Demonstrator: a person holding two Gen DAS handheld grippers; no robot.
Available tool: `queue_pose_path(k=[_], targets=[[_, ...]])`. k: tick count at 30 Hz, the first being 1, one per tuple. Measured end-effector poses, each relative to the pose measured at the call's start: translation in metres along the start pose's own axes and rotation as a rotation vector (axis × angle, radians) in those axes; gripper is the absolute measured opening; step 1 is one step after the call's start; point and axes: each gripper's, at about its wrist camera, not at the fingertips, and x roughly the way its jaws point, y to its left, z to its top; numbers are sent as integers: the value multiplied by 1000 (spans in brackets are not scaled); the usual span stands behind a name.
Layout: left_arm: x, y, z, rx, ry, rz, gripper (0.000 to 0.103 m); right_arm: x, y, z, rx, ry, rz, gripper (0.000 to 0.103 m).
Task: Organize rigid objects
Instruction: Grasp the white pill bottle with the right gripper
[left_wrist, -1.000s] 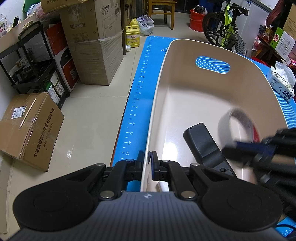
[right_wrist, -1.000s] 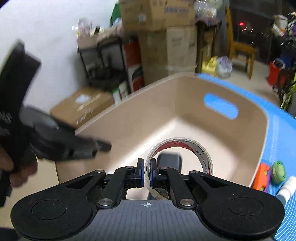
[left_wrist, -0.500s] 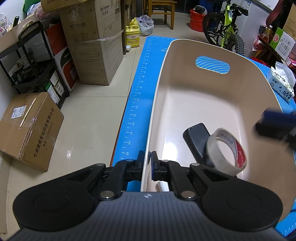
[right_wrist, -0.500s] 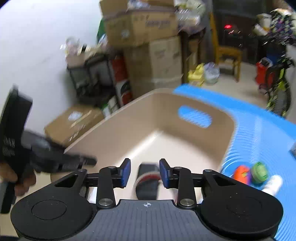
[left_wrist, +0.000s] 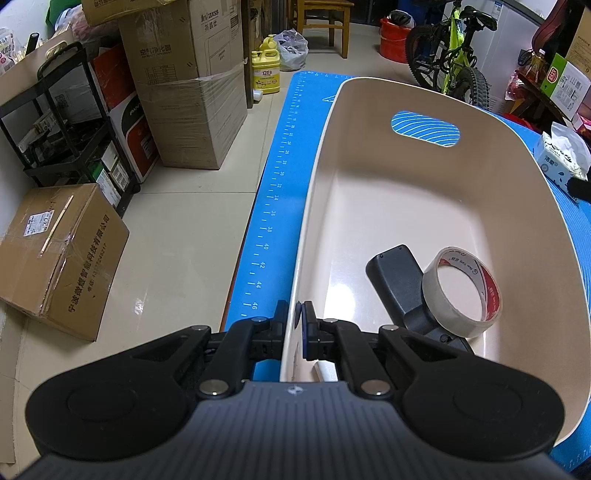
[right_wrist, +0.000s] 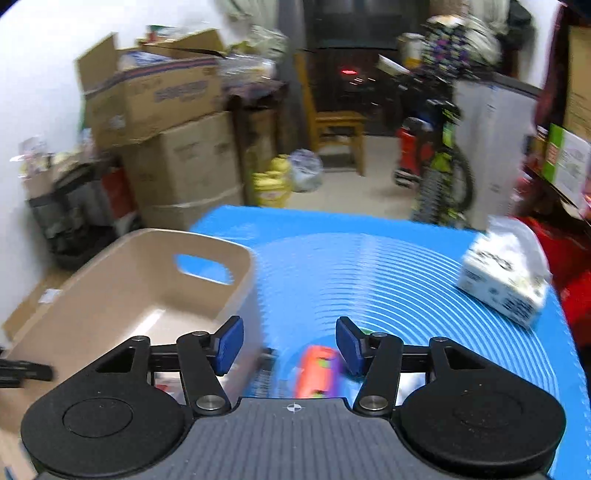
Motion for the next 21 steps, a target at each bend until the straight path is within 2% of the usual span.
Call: queue_pose_path(k=[4,10,21], targets=[[1,-1,0,1,2,3,9,26,-23,-13,37,44,-71,69],[0,-1,1,2,4,5,9,57,-51,-36,73,116,-154,70],[0,-1,1,2,4,5,9,89,-70,-51,132,149,-190,70]])
